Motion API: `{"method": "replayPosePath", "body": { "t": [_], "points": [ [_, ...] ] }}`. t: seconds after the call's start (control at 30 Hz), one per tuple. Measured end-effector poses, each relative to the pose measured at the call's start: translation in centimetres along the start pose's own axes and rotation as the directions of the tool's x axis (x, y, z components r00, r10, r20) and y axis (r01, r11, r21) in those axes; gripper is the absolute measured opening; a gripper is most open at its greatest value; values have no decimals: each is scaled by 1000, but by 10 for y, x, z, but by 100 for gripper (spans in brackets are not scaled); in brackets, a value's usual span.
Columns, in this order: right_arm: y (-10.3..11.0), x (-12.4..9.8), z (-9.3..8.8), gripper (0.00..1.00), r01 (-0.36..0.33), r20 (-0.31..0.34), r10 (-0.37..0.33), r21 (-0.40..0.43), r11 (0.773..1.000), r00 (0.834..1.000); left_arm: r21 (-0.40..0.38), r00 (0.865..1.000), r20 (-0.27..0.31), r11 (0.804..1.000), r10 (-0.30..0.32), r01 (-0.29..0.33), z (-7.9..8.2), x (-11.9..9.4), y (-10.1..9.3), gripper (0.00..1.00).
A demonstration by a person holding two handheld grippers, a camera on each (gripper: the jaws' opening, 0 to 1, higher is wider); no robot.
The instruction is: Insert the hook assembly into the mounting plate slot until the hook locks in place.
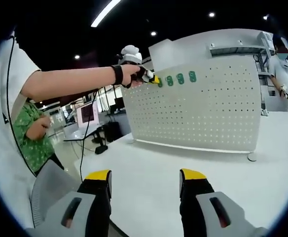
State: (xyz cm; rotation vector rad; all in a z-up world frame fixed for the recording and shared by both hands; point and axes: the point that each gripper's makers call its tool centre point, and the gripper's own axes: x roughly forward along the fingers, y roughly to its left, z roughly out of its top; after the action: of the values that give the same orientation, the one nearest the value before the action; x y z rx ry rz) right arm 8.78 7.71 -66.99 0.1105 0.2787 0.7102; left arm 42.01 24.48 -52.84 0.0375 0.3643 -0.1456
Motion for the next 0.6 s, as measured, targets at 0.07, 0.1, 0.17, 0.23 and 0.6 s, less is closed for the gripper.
{"method": "replayPosePath", "body": {
  "t": [0.07, 0.1, 0.17, 0.23, 0.6],
  "points": [
    [0, 1, 0, 56, -3, -3, 3, -3, 1000, 1000, 7, 1000, 7, 1000, 0, 0, 1, 1, -1, 4],
    [0, 1, -1, 56, -3, -5, 3, -6, 1000, 1000, 4, 1000, 8, 1000, 1, -1, 1, 1, -1, 4],
    [0, 1, -2, 56, -3, -12, 3, -9, 1000, 1000, 5, 999, 39, 1000, 4, -4, 7, 1, -1, 2],
    [-1, 1, -1, 56, -2, -10, 2, -8, 1000, 1000, -2, 999, 46, 1000, -13, 13, 11, 3, -5, 2],
    [-2, 1, -4, 55, 3, -17, -3, -2, 1000, 1000, 41, 999, 44, 999, -16, 14, 13, 5, -3, 4]
  ]
}}
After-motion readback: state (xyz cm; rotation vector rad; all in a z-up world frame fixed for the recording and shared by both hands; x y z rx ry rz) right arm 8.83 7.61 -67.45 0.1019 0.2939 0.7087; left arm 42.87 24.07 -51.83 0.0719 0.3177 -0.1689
